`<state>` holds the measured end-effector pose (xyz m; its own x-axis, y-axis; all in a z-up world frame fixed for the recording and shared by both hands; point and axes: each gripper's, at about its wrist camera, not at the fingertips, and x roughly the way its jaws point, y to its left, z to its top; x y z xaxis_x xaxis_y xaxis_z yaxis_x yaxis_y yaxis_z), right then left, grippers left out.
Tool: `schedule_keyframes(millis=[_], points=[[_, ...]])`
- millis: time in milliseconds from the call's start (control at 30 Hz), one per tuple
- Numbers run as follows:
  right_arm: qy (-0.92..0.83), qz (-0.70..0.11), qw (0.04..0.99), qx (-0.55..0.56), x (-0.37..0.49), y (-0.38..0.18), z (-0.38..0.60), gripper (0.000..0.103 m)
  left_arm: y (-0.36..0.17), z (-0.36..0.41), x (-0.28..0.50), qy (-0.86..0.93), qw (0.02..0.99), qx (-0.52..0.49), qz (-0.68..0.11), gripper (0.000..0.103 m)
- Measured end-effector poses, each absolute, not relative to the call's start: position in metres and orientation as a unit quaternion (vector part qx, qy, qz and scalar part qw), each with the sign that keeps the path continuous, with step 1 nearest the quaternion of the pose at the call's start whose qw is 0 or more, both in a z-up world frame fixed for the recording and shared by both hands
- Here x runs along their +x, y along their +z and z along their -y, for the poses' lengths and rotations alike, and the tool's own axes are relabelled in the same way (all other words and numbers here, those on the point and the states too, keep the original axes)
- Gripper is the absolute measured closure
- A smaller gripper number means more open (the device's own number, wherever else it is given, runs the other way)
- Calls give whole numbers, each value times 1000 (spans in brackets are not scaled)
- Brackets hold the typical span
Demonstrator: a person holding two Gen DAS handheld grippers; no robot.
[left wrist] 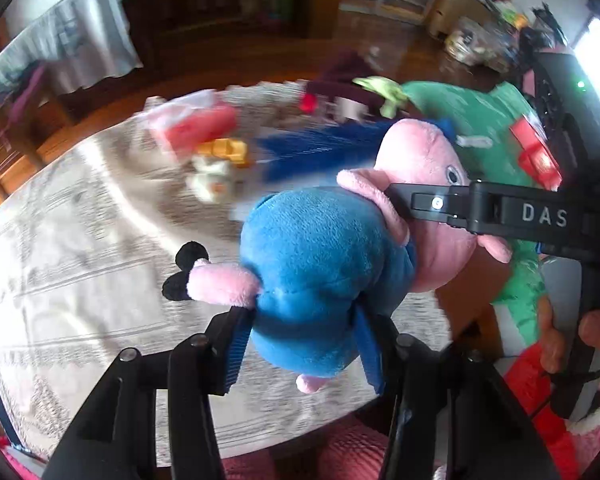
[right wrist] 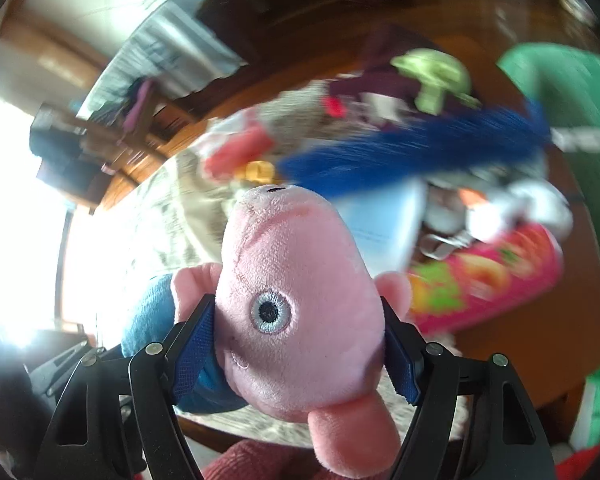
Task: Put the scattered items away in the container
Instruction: 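Lift the pig plush with the right tool and carry it over the bin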
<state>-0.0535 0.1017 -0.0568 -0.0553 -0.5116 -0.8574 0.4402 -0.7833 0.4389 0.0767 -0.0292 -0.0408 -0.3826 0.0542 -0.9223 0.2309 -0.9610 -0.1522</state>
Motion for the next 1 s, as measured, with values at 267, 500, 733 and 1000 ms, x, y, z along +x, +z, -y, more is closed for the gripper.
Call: schedule_keyframes(millis=[267, 500, 733, 1000], points=[[-718, -24, 375, 586, -2, -42, 28, 28, -33, 140, 142, -825, 99, 531, -165, 56], [-705, -54, 410, 576, 46, -33, 129, 28, -25, 236, 205, -825, 143, 512, -191, 56], [-668, -95, 466, 572, 88, -36, 212, 28, -28, 292, 257, -808, 209, 502, -228, 56], [-609, -168, 543, 553, 132, -34, 290, 28, -28, 335, 315, -775, 303, 475, -286, 56]])
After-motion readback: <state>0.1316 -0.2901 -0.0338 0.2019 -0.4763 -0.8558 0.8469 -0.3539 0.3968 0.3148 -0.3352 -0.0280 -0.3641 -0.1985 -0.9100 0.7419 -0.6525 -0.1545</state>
